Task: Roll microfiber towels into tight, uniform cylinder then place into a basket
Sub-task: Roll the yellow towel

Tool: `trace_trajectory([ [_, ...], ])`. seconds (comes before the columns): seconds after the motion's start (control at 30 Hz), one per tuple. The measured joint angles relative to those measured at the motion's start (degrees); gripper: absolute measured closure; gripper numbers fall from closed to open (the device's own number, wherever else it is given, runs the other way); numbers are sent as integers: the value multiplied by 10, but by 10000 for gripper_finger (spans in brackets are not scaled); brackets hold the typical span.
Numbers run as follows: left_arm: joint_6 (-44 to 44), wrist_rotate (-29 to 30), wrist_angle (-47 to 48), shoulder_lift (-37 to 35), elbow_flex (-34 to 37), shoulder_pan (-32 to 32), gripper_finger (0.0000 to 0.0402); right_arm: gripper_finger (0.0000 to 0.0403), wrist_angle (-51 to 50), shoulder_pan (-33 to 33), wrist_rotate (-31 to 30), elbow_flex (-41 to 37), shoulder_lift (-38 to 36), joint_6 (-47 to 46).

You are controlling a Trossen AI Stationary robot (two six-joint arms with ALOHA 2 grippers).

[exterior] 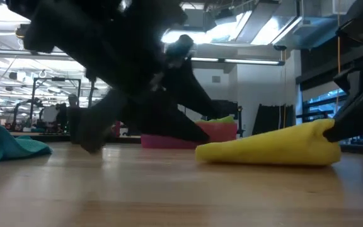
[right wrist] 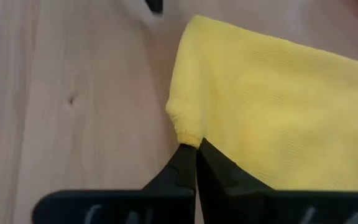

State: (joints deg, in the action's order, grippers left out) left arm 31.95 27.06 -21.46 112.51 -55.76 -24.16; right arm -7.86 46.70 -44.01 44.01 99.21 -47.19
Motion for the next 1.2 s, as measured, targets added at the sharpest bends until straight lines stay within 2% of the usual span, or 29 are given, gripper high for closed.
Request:
trace_trajectory([
  [0.23,32,15,1,50,-42,9,209,402,101,0,0,-59,-34,-6],
  [0.57,13,22,30,51,-44,23,217,403,166,0,0,-87,-46,-6],
  [0.7,13,22,31,51,-43,25,263,403,172,0,2,-87,-46,-5],
  [0.9,-3,25,38,50,-43,20,385,403,170,0,8,-87,-46,-3],
  [1.0,-36,24,77,44,-49,14,395,403,165,-1,17,-87,-45,0],
  [1.2,-140,32,272,30,-129,-9,401,385,174,-10,32,-86,-45,43],
])
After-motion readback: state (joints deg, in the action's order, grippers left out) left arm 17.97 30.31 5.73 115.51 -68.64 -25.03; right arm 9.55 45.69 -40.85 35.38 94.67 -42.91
